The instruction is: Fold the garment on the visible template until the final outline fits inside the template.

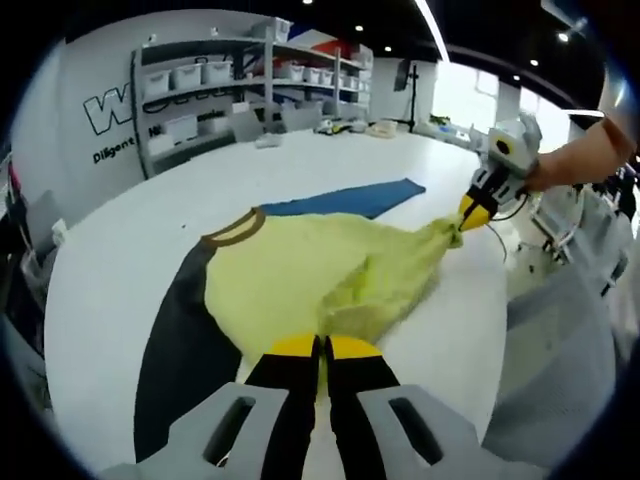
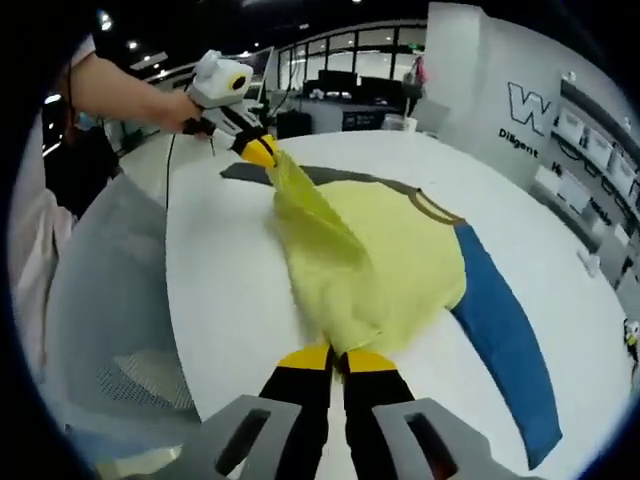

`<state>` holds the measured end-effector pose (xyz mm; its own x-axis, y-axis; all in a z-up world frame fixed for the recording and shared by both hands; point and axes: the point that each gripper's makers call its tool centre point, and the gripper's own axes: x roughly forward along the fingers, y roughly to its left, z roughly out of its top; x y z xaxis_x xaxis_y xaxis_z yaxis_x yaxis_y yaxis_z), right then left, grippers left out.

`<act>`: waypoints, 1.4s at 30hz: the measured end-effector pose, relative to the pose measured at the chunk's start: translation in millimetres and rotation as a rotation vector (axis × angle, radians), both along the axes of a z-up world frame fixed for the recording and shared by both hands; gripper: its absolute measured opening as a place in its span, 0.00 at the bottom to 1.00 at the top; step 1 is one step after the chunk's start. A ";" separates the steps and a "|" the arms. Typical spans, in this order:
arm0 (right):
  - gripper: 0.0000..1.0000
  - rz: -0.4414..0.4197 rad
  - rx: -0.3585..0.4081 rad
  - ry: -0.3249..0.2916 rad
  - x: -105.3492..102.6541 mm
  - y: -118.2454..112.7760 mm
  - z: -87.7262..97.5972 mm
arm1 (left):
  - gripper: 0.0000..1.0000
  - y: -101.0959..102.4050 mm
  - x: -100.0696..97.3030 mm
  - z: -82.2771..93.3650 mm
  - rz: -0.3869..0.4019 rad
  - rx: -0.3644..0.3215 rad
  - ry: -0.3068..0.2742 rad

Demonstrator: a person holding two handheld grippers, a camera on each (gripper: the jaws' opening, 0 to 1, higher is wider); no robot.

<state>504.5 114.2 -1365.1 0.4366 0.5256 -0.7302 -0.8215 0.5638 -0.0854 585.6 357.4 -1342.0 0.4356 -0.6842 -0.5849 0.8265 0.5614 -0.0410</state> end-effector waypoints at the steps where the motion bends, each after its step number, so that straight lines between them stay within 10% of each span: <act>1: 0.00 0.033 -0.044 -0.013 0.8 -5.3 0.6 | 0.01 5.3 -1.1 2.1 0.008 -0.003 -0.003; 9: 0.00 0.336 -0.258 -0.134 -10.5 -5.8 8.3 | 0.01 30.3 -18.5 -0.5 0.028 -0.045 0.036; 18: 0.00 0.560 -0.436 -0.143 -54.7 -2.0 -44.2 | 0.01 41.1 -59.4 -32.5 -0.060 -0.028 0.145; 30: 0.00 0.608 -0.485 -0.119 -70.2 -4.6 -73.7 | 0.01 43.3 -120.5 -68.7 -0.231 0.040 0.298; 42: 0.14 0.567 -0.423 -0.047 -88.0 -17.6 -75.5 | 0.02 52.3 -129.3 -73.2 -0.214 0.059 0.333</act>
<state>416.5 96.6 -1440.6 0.2157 0.3566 -0.9090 -0.9687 -0.0392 -0.2452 456.3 409.6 -1415.2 0.0665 -0.6997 -0.7113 0.8719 0.3874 -0.2996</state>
